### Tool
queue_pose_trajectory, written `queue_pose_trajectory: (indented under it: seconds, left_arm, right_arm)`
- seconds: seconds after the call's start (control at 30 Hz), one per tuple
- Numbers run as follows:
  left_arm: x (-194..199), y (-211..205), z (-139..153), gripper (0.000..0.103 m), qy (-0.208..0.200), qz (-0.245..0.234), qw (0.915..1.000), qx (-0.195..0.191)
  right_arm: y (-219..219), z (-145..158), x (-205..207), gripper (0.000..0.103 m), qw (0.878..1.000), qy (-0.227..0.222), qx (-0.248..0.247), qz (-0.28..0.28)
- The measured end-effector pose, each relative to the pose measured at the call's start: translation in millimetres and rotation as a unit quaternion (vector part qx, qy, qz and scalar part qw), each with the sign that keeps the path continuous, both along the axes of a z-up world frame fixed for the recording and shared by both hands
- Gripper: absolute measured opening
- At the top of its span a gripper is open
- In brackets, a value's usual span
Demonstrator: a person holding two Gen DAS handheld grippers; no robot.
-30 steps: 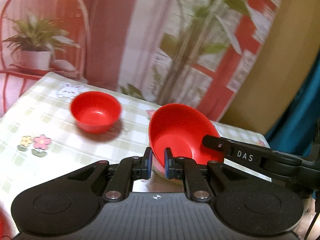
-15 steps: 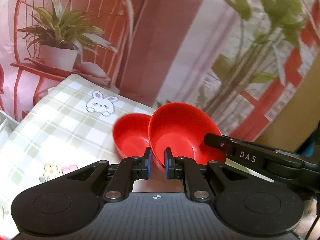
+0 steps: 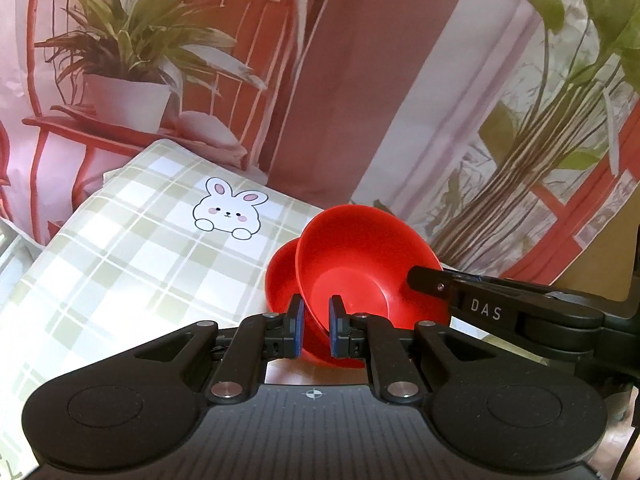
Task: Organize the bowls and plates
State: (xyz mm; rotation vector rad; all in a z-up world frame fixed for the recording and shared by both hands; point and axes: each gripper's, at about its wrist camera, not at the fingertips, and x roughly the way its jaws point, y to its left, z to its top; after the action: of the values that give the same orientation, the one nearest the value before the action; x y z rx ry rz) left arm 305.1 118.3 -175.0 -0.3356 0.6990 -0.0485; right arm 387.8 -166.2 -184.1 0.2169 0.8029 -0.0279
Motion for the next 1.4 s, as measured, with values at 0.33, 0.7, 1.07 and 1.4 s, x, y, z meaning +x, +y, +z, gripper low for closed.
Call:
queue_pose_trajectory:
  seconds: [0.33, 0.7, 1.07, 1.4]
  left_arm:
    - [2.2, 3.9, -6.6, 0.014, -0.006, 0.002, 0.9999, 0.014]
    - [3.4, 1.3, -8.5, 0.044, -0.003, 0.003, 0.9998, 0.018]
    - [-29.0, -6.8, 21.6, 0.044, -0.024, -0.006, 0.9991, 0.033]
    - [-73.0, -15.4, 50.0, 0.044, -0.035, -0.007, 0.9967, 0.073]
  right_arm:
    - [8.2, -7.3, 6.4, 0.007, 1.000, 0.006, -0.012, 0.000]
    - [5.0, 3.6, -5.3, 0.015, 1.000, -0.001, -0.019, -0.013]
    - [6.0, 33.3, -50.4, 0.015, 0.999, -0.024, -0.016, -0.024]
    - [7.1, 55.4, -92.6, 0.015, 0.998, -0.051, -0.007, -0.033]
